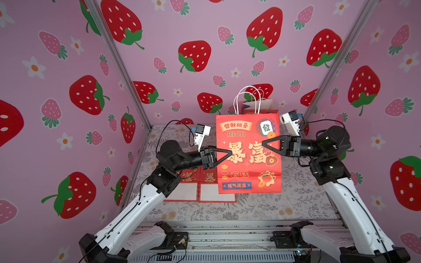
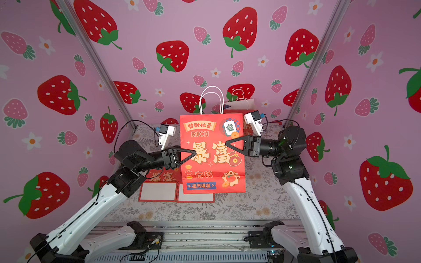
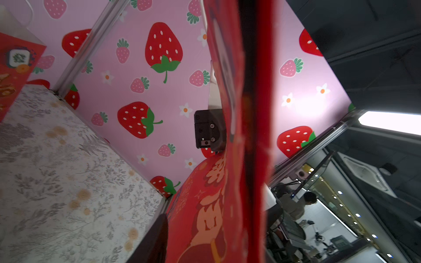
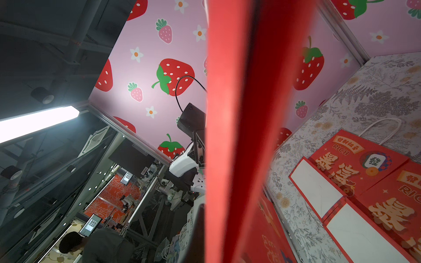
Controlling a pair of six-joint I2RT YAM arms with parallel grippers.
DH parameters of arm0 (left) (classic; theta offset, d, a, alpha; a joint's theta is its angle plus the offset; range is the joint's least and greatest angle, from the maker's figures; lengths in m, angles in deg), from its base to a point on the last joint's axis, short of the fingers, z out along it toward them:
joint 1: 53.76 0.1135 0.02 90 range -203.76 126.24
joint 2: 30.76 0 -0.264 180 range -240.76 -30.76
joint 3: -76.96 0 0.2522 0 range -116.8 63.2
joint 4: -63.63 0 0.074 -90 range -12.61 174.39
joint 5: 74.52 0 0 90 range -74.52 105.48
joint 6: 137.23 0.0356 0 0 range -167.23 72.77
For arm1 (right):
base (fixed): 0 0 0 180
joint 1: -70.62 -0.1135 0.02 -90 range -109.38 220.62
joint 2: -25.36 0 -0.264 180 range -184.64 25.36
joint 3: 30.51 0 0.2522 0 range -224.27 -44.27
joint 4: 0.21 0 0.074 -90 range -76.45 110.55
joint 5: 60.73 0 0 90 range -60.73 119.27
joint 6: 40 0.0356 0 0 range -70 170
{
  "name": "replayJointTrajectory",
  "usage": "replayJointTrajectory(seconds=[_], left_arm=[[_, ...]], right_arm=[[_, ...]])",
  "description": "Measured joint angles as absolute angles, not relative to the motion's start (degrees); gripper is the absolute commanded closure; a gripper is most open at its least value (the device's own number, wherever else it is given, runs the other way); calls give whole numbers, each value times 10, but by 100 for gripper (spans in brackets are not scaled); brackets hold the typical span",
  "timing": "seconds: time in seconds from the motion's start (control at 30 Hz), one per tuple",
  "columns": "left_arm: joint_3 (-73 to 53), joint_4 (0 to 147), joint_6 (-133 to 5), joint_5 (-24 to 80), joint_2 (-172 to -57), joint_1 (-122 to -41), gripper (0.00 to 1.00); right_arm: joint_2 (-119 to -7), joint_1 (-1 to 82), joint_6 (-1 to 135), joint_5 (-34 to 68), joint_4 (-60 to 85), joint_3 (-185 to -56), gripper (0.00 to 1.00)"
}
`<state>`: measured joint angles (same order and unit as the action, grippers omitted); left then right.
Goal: Put away the paper bag
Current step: Press the paper bag.
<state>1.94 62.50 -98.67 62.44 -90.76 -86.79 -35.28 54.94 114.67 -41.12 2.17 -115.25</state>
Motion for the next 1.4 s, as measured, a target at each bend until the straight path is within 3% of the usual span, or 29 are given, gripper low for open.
replayJointTrajectory(seconds=[0.13, 0.2, 0.33, 0.47, 0.57, 0.63, 0.83, 1.17, 1.4], left_arm=[[16, 623, -977, 624, -912, -872, 91], [15, 623, -977, 623, -912, -873, 100], [15, 635, -965, 617, -911, -874, 100], [15, 654, -958, 610, -911, -874, 100], [15, 659, -953, 606, -911, -874, 100], [15, 660, -952, 605, -911, -874, 100], [15, 660, -952, 602, -912, -874, 100], [15, 659, -952, 596, -913, -874, 100], [15, 674, -945, 593, -913, -874, 100]], right_arm=[[-353, 548, 1141, -409, 25, -1152, 99], [-353, 548, 1132, -407, 33, -1152, 90], [-353, 548, 1096, -396, 77, -1152, 67], [-345, 547, 1042, -386, 144, -1150, 37], [-329, 547, 1018, -380, 173, -1136, 23], [-314, 547, 1009, -375, 182, -1120, 21], [-282, 546, 1002, -358, 190, -1081, 25], [-283, 541, 1009, -349, 186, -1066, 79], [-286, 539, 1007, -351, 187, -1066, 100]])
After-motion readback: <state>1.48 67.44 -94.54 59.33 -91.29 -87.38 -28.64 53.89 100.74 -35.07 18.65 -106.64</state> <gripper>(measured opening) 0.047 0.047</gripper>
